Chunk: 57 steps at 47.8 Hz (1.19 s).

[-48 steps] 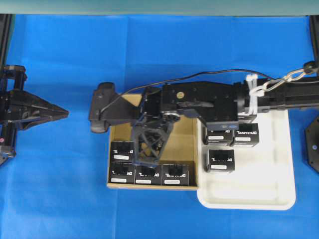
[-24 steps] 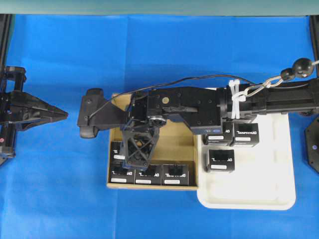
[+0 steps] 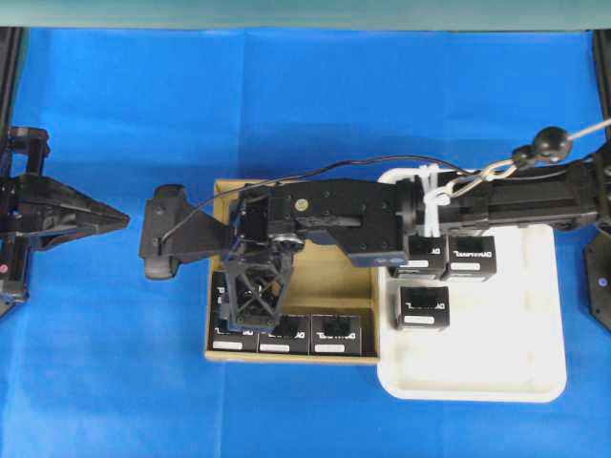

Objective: Pick the box from inside the cardboard box.
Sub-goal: 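Lower the open right gripper around the upper-left black box, then close the right gripper on the black box and lift it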

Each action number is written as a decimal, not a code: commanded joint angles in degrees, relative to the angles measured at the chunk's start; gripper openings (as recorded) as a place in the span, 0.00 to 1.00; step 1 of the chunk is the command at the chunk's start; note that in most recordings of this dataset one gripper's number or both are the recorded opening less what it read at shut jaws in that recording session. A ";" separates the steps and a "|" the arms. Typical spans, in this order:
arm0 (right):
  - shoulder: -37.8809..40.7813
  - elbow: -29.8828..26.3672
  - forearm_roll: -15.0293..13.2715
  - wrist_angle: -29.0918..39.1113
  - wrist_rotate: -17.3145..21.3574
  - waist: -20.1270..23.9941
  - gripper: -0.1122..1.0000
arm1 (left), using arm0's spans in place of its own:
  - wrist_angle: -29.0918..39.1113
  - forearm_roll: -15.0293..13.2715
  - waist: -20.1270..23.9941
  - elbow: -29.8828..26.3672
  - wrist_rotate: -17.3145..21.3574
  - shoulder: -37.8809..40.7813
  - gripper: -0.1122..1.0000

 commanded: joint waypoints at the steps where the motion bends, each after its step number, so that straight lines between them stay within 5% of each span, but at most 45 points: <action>1: 0.88 -1.23 0.09 -0.09 -0.09 0.35 0.99 | -0.26 0.09 0.09 -1.49 0.09 0.18 0.04; 57: 5.10 -2.37 -0.09 -0.88 -0.62 -1.41 0.99 | 1.93 0.09 -1.85 -1.58 -1.41 -1.23 0.04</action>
